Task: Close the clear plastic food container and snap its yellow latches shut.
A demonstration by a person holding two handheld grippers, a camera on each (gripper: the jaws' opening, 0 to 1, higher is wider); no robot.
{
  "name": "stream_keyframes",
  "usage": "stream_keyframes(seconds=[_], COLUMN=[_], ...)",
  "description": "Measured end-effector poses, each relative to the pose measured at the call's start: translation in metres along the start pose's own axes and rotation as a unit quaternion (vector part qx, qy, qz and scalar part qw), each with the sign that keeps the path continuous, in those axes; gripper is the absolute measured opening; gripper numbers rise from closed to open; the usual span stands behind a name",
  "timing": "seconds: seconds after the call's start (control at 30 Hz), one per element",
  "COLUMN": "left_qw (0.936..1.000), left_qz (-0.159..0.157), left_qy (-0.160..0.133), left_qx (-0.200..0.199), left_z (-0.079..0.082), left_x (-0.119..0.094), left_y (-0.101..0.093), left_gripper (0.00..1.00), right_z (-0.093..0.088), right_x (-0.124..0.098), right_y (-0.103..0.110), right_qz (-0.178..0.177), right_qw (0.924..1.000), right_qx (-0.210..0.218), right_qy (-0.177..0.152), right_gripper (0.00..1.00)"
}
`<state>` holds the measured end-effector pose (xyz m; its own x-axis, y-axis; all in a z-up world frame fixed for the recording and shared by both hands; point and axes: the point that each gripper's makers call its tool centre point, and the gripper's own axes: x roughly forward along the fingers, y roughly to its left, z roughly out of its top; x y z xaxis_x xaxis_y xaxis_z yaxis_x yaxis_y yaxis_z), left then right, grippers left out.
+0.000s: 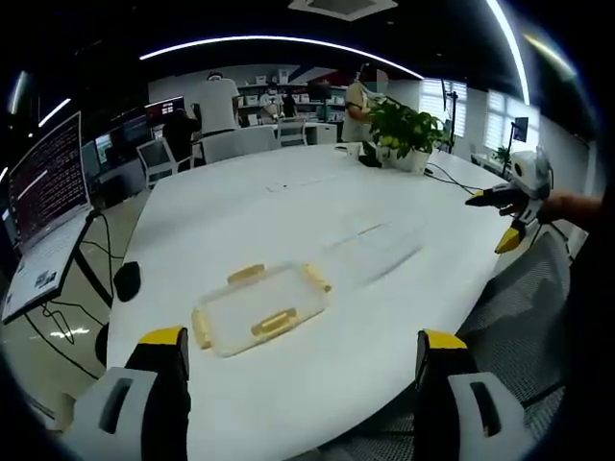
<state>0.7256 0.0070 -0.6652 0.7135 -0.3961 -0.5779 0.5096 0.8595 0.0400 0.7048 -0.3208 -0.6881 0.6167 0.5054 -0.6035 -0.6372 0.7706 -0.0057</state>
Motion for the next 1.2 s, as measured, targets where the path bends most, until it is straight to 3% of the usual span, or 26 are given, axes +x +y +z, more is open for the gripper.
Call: stream_keyframes(seconds=[1.2], left_qw=[0.9999], left_qz=[-0.01], left_qy=[-0.011], left_qx=[0.0], left_z=[-0.0044], left_x=[0.0045], left_y=[0.0042], left_gripper=[0.97], right_z=[-0.0016], right_x=[-0.0015], right_y=[-0.0016], right_qz=[0.0], right_qw=[1.0], right_qx=[0.002], right_qy=[-0.003], right_gripper=[0.99])
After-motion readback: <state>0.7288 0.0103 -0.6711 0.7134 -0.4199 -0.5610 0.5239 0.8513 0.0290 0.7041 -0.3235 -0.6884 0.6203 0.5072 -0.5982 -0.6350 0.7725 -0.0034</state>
